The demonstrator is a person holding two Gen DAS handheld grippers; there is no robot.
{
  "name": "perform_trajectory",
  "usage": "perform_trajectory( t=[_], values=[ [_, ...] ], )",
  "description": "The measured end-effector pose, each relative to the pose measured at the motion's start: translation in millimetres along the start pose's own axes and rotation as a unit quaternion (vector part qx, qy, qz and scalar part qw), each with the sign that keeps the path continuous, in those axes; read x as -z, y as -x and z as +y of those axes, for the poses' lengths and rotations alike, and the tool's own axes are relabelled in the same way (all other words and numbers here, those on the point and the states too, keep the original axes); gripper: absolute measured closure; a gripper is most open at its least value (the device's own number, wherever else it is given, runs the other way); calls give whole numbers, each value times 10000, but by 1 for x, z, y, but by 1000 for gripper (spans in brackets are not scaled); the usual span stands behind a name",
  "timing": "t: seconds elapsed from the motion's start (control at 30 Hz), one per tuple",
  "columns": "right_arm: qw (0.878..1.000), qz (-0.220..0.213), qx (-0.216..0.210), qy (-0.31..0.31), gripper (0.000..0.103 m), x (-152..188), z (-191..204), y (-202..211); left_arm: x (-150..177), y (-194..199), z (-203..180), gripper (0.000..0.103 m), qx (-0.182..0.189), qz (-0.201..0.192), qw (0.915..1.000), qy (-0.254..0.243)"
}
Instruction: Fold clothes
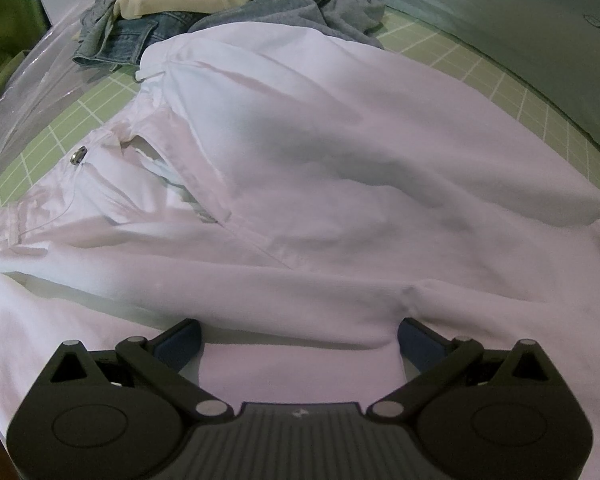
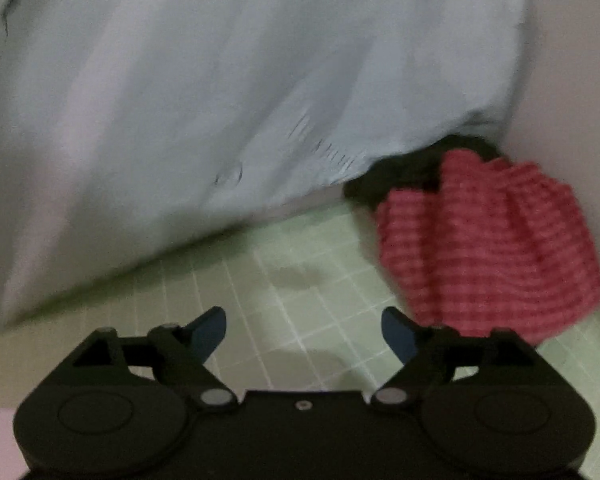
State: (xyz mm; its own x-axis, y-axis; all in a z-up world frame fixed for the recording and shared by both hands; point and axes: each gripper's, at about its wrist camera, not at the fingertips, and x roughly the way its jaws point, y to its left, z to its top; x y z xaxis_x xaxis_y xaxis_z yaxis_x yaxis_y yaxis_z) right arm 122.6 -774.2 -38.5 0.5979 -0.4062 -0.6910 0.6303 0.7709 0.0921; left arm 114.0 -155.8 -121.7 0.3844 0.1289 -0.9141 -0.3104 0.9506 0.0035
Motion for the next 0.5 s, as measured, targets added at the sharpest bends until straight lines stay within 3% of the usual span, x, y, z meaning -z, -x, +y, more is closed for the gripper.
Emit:
perform_trajectory(
  t=[0.2,0.27,0.33,0.5],
  values=[
    [9961,824,-224,-214,17,23,-5,-24,2,1,0,0,-3,-67,10000,8],
    [9931,1097,-299,-284,21,30,-7,-31,3,1,0,0,-4,-98,10000,16],
    [9922,1120,-304,-449,39,43,-12,-17,4,2,0,0,-4,-135,9999,20],
    [9910,1102,-252,-713,42,81,-25,33,6,3,1,0,-8,-209,9998,33]
  ],
)
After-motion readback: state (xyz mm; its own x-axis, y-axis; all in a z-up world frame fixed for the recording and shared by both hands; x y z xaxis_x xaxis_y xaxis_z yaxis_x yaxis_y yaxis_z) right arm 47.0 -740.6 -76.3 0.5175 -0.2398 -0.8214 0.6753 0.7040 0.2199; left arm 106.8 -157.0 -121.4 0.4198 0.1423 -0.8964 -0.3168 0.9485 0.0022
